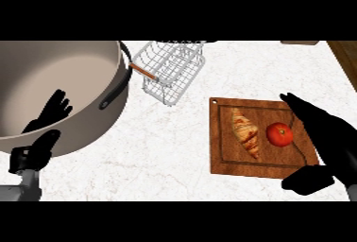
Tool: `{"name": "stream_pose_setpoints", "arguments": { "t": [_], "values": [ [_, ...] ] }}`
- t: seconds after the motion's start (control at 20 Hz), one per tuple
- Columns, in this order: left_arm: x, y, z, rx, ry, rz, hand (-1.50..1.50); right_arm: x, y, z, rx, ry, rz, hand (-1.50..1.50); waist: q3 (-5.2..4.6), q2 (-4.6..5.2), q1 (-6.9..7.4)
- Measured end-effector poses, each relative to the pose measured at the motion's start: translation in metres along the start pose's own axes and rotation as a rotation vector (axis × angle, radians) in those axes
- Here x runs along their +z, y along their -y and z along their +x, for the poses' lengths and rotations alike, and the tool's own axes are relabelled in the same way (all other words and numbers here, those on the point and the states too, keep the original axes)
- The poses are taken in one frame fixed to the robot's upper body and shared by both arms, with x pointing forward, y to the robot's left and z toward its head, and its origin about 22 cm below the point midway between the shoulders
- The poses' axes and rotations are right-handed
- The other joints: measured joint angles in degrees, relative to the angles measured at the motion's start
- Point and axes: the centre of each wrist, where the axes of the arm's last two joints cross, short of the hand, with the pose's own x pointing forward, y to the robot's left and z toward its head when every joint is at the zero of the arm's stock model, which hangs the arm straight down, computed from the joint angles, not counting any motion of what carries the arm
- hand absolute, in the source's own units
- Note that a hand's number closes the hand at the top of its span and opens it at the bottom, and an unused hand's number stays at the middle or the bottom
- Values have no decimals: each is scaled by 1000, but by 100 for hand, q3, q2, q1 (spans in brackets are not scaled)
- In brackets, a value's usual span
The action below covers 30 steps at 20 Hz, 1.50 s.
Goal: Pick the tomato from the cutting board and place it in the tiered basket
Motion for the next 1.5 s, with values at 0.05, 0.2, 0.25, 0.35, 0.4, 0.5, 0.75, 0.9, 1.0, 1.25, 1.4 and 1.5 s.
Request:
{"name": "stream_pose_setpoints", "arguments": {
  "t": [0.05, 0.2, 0.25, 0.35, 0.4, 0.5, 0.75, 0.9, 1.0, 1.25, 1.4, 1.5],
  "values": [
    [0, 0, 1, 1, 2, -1, 0, -2, -3, 3, 1, -10, 2, -150, -1, 3, -1],
    [1, -2, 3, 1, 9, -17, 0, -8, -14, 4, 11, -49, 6, -150, 4, 6, -8],
    [2, -1, 1, 3, 9, -12, 0, -11, -19, 2, 15, -65, 8, -150, 8, 4, -10],
    [2, -1, -2, 8, 13, -13, 0, -18, -31, 3, 30, -92, 13, -150, 13, 5, -11],
    [1, -2, -2, 6, 14, -16, 0, -23, -37, -1, 31, -107, 15, -150, 14, 6, -11],
    [1, -1, -4, 9, 10, -14, 0, -30, -48, -4, 38, -127, 17, -150, 13, 6, -12],
    [0, -2, -4, 3, 6, -11, 0, -45, -62, -16, 58, -147, -14, -150, 9, 5, -14],
    [3, -2, -3, 5, 4, -10, 0, -53, -68, -26, 70, -155, -47, -150, 7, 8, -19],
    [2, -4, -2, 4, 3, -18, 0, -57, -66, -36, 82, -157, -66, -150, 8, 9, -29],
    [5, -1, -3, 6, -4, -18, 0, -64, -77, -45, 112, -170, -69, -150, 5, 8, -21],
    [4, -3, -2, 5, -8, -23, 0, -66, -78, -47, 122, -180, -4, 150, 5, 8, -28],
    [4, -3, -3, 4, -7, -29, 0, -68, -81, -50, 112, -177, 41, 150, 2, 4, -29]
  ]
}}
